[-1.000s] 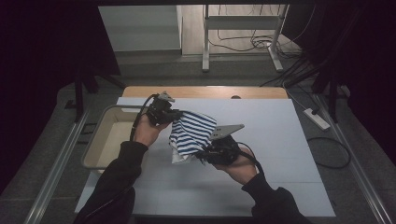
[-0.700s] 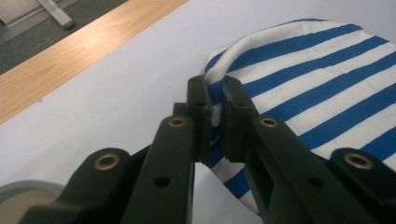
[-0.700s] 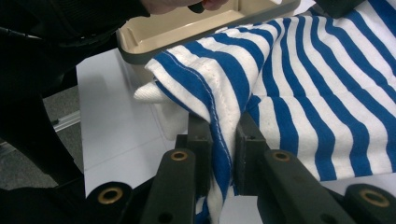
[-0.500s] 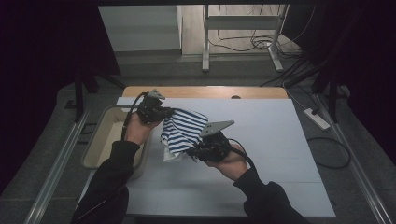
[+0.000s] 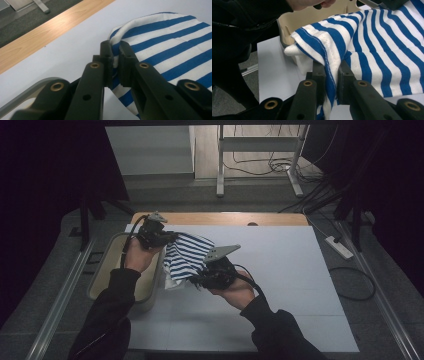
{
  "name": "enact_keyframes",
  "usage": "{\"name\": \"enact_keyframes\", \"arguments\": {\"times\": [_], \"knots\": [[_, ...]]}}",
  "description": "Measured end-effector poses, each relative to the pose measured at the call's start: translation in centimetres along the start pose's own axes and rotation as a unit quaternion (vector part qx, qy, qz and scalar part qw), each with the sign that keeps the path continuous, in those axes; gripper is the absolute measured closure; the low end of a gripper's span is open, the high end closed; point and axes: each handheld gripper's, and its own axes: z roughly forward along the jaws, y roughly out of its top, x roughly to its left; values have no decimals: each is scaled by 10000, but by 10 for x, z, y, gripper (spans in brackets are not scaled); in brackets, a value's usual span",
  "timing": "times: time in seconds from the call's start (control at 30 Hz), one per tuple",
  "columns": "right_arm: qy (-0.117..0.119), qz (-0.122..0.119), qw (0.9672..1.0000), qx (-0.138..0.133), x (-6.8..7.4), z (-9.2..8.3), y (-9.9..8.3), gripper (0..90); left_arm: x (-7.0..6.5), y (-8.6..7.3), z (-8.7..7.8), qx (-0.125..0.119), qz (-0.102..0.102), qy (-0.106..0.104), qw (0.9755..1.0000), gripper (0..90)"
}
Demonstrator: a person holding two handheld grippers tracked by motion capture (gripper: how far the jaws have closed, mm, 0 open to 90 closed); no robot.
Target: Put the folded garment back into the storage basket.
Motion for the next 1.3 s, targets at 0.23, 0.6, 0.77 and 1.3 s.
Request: {"name": "enact_keyframes", "arguments": {"times": [0.23,0.6,0.77,1.3], "knots": [[41,-31,10000,0,3,14,9,801,13,-10,-7,-88,-125,47,9999,833],[162,-5,9999,-54,6,30,20,801,27,-19,-19,-121,-240,158,9995,834],[225,5,9997,-67,8,38,25,801,33,-24,-24,-112,-295,218,9993,834],[357,-78,9993,-30,18,70,41,801,54,-44,-42,-119,-517,434,9976,834]]}}
